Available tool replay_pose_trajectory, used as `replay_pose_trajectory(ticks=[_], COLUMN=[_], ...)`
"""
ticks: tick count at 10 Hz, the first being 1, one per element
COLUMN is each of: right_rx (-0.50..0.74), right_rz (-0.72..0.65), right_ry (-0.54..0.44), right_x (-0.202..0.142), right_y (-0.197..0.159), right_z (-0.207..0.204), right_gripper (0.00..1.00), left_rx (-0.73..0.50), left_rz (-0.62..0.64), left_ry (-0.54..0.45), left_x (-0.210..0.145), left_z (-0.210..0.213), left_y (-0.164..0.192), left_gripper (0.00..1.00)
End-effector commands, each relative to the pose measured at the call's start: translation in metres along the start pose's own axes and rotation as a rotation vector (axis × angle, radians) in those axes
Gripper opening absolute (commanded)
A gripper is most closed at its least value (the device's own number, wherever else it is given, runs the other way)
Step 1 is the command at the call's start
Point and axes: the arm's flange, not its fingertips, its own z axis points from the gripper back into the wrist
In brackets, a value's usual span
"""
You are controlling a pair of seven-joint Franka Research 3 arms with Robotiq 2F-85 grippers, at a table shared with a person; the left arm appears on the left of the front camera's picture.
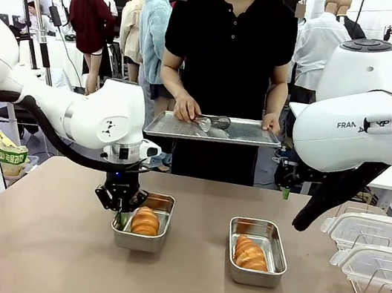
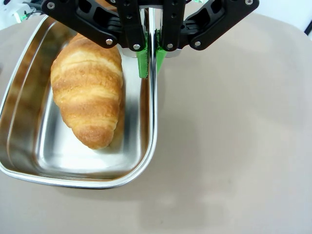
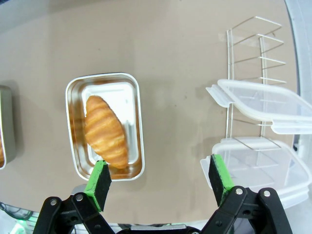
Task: Place the bread in airtight containers.
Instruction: Once an object is inside an Airtight Container , place the container in the center of the table.
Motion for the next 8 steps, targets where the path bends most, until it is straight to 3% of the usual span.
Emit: replay_pose_trajectory(ticks=[1, 3, 8], right_rx=[-0.002, -0.002, -0.002], right_rz=[0.002, 0.002, 0.002], right_ry=[0.001, 0.001, 0.001], right_x=[-0.001, -0.001, -0.001], right_y=[0.001, 0.001, 0.001], right_z=[0.0, 0.0, 0.0], right_gripper=[1.0, 1.0, 1.0], left_rx=[0.019, 0.026, -0.022], left_rz=[-0.022, 0.002, 0.05], left_ry=[-0.087, -0.16, -0.132], left_x=[-0.002, -0.008, -0.016], left_z=[-0.005, -0.007, -0.005], left_y=[0.0, -0.004, -0.01], left_gripper=[0.0, 0.0, 0.0])
